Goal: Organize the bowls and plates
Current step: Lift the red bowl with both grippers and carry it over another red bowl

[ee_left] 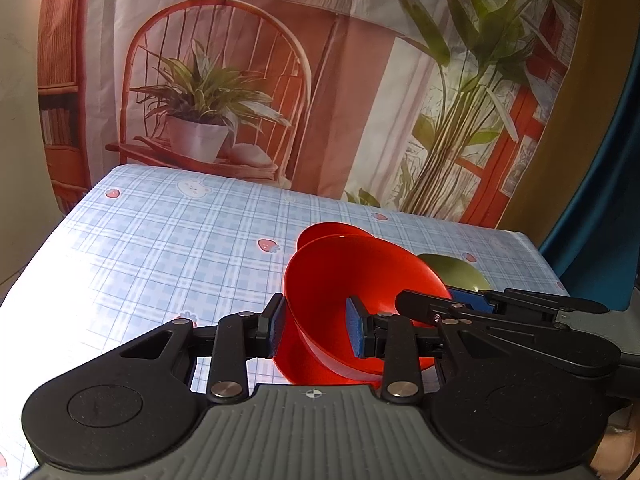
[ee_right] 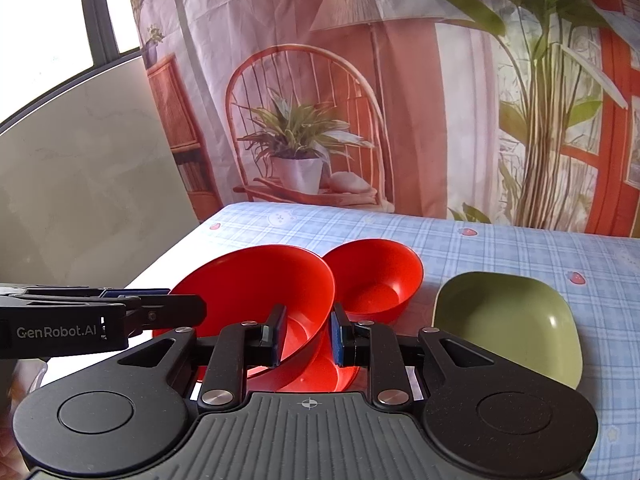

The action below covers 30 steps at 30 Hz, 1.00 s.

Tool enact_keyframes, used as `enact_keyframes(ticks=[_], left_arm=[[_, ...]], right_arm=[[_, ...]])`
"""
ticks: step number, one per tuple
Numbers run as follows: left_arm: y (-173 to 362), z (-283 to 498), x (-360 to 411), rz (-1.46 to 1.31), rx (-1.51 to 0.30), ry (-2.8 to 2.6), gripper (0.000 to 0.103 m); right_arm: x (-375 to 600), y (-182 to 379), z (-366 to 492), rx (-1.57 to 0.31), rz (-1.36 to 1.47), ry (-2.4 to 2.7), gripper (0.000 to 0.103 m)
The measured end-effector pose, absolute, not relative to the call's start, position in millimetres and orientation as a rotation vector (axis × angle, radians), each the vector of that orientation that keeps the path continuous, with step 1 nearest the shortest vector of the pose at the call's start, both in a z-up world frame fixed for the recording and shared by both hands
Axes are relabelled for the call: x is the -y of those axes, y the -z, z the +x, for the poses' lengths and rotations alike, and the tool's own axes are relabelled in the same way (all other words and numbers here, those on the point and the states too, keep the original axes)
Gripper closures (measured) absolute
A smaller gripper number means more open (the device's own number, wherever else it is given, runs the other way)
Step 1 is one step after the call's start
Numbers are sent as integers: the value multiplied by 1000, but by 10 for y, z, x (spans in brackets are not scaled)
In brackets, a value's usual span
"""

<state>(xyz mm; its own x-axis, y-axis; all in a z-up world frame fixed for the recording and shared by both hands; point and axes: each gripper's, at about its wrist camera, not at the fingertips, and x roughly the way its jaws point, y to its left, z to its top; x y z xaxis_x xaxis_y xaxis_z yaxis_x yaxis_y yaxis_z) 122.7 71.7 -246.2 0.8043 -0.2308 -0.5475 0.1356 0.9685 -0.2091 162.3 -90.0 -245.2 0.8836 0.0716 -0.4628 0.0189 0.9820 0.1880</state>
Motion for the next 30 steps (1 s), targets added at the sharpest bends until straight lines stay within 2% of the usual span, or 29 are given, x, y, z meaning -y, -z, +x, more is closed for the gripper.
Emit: enact_keyframes(ticks=[16,30], left_arm=[[2825,1547,-702,-121,-706,187,68],[2890,1590,-715,-111,-726,183,68]], right_arm=[[905,2871,1902,-577,152,-5,81],[880,2944,1930,-594,133,-10,81]])
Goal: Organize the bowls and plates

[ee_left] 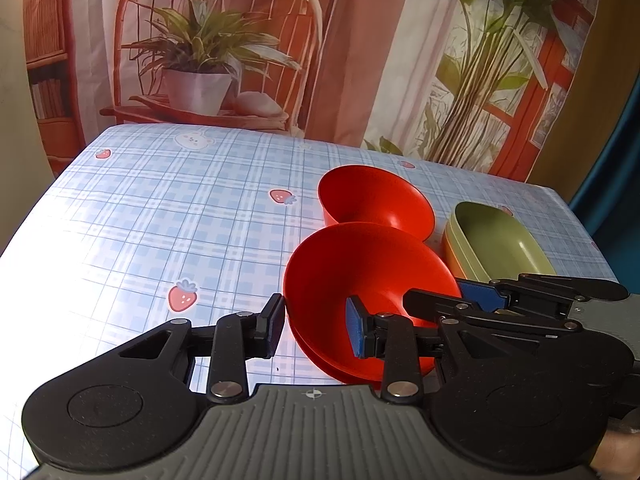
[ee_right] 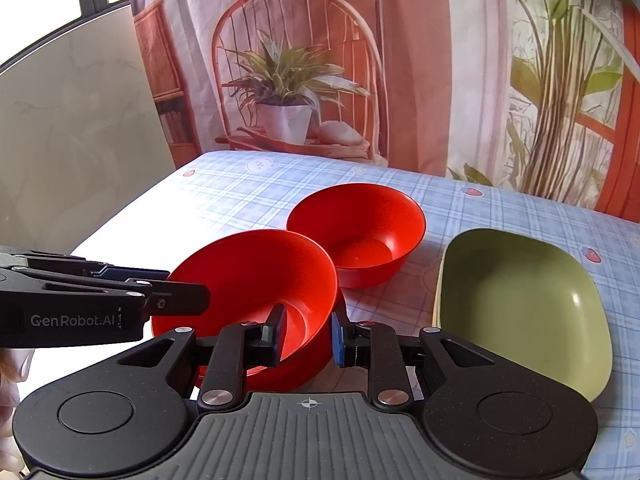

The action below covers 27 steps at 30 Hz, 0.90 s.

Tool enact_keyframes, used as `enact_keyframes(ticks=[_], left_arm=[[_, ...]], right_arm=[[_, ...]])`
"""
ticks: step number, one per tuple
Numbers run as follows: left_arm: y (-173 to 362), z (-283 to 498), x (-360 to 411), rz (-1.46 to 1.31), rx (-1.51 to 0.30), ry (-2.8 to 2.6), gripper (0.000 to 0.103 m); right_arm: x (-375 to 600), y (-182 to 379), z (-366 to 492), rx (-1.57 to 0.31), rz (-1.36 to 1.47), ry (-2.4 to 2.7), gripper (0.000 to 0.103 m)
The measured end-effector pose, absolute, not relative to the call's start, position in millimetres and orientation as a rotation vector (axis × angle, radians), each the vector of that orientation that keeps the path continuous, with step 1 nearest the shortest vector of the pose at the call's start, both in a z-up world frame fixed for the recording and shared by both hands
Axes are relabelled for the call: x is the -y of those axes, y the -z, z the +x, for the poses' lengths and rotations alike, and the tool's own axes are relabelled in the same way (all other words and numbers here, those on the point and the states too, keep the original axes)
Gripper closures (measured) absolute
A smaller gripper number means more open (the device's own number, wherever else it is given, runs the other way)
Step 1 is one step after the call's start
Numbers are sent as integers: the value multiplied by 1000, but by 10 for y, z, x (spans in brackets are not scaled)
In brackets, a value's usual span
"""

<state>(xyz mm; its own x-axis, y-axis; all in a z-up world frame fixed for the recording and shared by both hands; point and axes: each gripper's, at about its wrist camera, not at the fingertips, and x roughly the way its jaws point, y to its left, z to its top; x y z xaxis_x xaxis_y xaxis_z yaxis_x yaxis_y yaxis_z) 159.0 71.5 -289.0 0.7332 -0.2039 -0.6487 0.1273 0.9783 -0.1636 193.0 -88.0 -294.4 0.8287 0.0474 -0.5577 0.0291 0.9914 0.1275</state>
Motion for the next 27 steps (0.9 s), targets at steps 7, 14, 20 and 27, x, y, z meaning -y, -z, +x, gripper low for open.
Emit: enact_keyframes(ticks=[7,14,20,27], left_arm=[[2900,1603,-712,-119,-729,189,68],[2896,1599,-713,-127,-726,195,65],[2880,1586,-731,-133,-719,192,64],[2821,1590,-731,-129,-705,189,64]], right_arm=[[874,2927,1923,-591,122,-6,80],[895,2900,1913,-590,115,1,79],[921,2880,1906,-590,113,9,77],[942,2818,1892,-571,104,8,77]])
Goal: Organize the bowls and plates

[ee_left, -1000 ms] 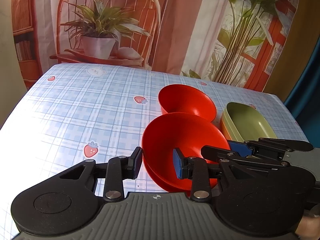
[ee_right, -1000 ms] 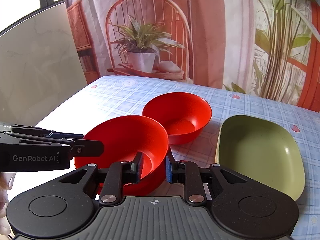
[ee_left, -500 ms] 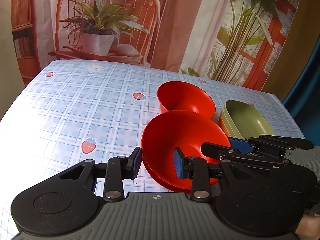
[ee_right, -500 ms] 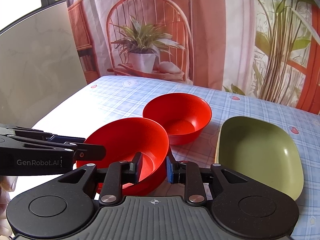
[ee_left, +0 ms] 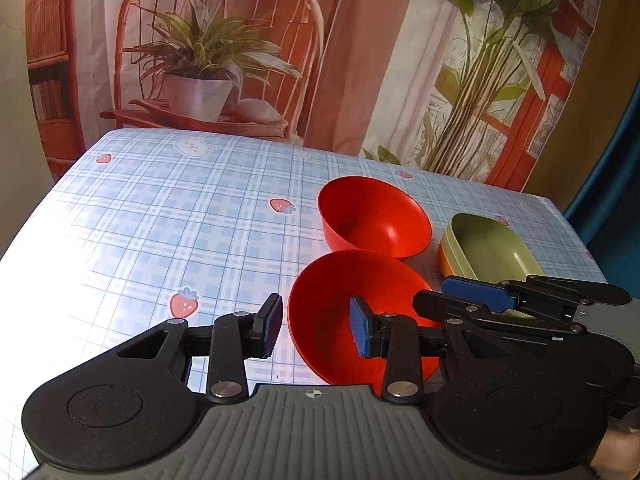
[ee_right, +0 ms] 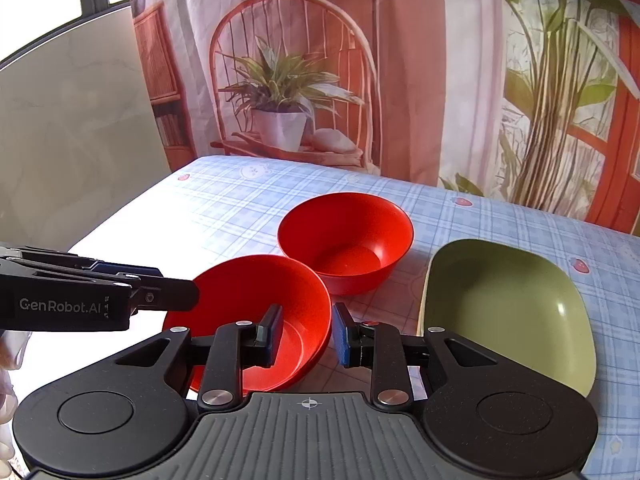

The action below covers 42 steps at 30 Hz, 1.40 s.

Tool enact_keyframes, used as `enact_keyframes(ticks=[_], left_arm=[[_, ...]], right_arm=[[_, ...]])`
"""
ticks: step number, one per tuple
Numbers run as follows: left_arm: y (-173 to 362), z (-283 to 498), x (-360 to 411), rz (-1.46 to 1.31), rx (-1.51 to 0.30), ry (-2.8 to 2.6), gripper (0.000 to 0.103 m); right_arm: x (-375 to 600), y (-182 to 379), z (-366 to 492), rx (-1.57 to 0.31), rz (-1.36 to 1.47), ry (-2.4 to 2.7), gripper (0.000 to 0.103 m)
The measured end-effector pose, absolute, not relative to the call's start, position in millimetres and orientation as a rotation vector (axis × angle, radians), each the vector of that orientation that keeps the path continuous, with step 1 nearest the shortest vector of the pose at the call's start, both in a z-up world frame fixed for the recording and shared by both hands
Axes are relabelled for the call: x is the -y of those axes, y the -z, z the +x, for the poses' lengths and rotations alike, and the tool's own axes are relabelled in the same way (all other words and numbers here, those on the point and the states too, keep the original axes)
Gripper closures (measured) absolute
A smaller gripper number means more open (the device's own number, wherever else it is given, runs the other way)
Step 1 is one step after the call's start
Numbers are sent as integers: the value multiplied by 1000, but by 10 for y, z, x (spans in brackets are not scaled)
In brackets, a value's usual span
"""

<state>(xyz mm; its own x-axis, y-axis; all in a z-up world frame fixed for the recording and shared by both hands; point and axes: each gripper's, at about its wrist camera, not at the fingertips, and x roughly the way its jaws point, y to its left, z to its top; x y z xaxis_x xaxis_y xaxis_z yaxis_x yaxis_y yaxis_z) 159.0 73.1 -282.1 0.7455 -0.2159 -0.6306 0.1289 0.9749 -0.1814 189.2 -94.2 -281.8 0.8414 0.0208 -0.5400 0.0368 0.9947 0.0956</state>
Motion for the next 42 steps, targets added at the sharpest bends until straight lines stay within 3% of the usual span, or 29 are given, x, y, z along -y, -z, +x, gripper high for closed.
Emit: enact_keyframes(ticks=[31,42], left_arm=[[2488,2054,-654,-107,-644,213,64],[2594,2335,-644,-134,-694,210,64]], right_arm=[[1554,2479,2166,-513,123,62,77],[1929,2527,2319,-522,160,117,77]])
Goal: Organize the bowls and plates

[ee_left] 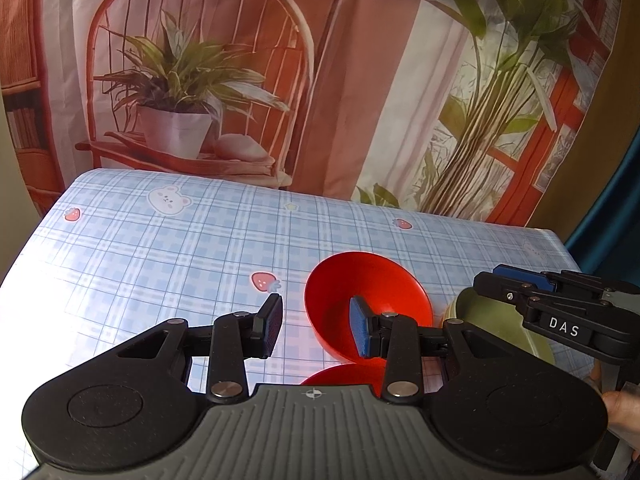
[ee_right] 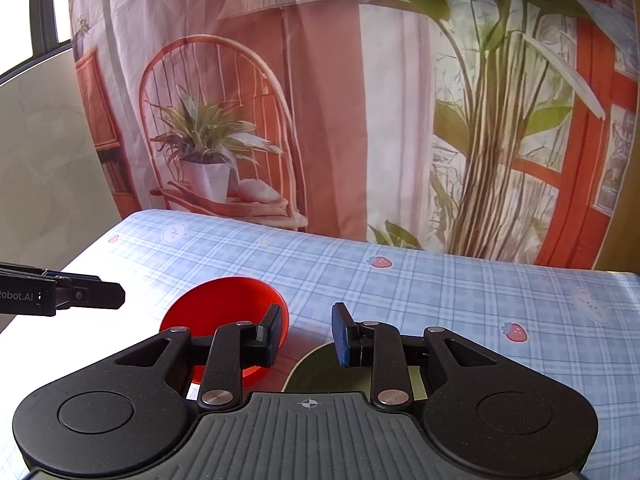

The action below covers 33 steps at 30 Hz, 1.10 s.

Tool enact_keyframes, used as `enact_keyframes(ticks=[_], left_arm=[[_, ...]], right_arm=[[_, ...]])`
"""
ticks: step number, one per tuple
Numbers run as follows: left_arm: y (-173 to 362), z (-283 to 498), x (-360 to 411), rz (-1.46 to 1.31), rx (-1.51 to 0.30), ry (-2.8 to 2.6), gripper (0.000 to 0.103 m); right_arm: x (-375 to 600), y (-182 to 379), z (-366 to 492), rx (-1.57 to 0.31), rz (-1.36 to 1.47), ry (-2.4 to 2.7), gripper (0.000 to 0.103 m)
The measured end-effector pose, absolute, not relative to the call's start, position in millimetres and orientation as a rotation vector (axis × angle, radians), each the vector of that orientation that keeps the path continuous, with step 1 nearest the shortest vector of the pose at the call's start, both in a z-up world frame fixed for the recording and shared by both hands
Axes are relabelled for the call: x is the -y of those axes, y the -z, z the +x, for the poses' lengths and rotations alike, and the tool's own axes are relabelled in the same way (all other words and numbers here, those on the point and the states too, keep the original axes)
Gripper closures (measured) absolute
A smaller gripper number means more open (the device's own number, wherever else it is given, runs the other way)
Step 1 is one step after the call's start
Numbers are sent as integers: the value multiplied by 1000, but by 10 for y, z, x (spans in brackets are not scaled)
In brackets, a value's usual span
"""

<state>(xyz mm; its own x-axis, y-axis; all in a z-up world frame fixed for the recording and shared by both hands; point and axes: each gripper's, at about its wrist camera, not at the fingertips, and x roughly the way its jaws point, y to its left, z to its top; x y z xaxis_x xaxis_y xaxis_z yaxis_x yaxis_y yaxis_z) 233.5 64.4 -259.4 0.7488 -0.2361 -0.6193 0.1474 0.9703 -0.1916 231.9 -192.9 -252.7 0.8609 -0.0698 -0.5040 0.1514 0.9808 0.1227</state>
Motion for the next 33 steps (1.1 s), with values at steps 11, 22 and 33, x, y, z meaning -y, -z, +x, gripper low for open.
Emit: enact_keyframes(ticks=[11,22,33], left_arm=[[2848,2667,-613,-184,-776,225,64],[3036,2814,-571,-158,-850,240,65],[3102,2840,-494,-160,-877,257,72]], right_arm=[[1818,2707,2669,-574,158,76,77],[1840,2894,2947,-650,156,66,77],[1848,2981,2980,-682,188,25,86]])
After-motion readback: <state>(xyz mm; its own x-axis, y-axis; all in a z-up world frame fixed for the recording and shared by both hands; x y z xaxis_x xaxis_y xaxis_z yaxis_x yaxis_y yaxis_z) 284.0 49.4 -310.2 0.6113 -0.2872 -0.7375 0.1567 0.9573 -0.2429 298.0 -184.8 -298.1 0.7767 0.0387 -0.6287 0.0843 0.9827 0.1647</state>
